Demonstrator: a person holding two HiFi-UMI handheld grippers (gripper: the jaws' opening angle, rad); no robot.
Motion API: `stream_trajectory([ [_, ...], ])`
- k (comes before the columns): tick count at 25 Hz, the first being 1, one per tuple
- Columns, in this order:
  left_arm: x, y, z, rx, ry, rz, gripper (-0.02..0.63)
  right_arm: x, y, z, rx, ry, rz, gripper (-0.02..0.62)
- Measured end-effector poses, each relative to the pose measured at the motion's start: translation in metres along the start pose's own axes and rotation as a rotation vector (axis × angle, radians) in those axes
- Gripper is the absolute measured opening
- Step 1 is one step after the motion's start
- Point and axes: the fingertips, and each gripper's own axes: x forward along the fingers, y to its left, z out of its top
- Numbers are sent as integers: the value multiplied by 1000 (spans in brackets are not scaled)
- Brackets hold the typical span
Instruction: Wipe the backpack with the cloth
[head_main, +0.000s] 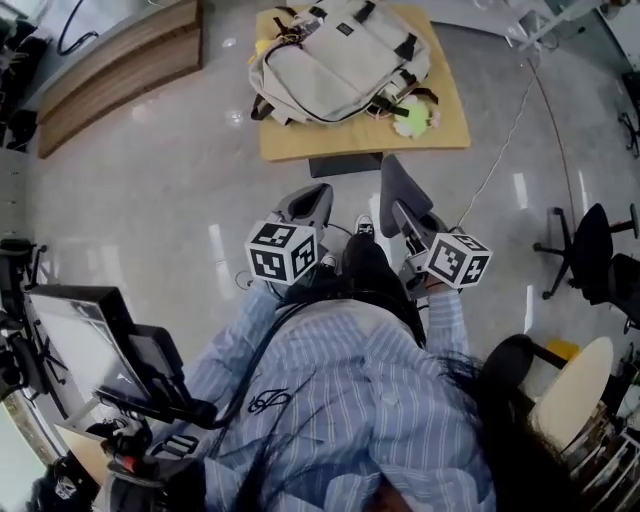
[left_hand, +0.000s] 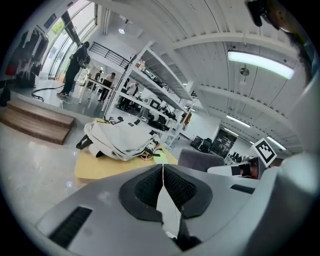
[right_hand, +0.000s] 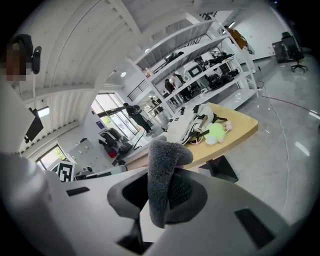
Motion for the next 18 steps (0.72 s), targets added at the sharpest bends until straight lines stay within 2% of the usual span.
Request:
stream_trajectory([
  [8, -4, -8, -24, -8, 32, -48, 9, -8, 3, -25, 31, -9, -37, 57],
  [18, 4, -28, -26, 26, 61, -117, 9, -37, -5, -34, 81, -79, -88, 57],
])
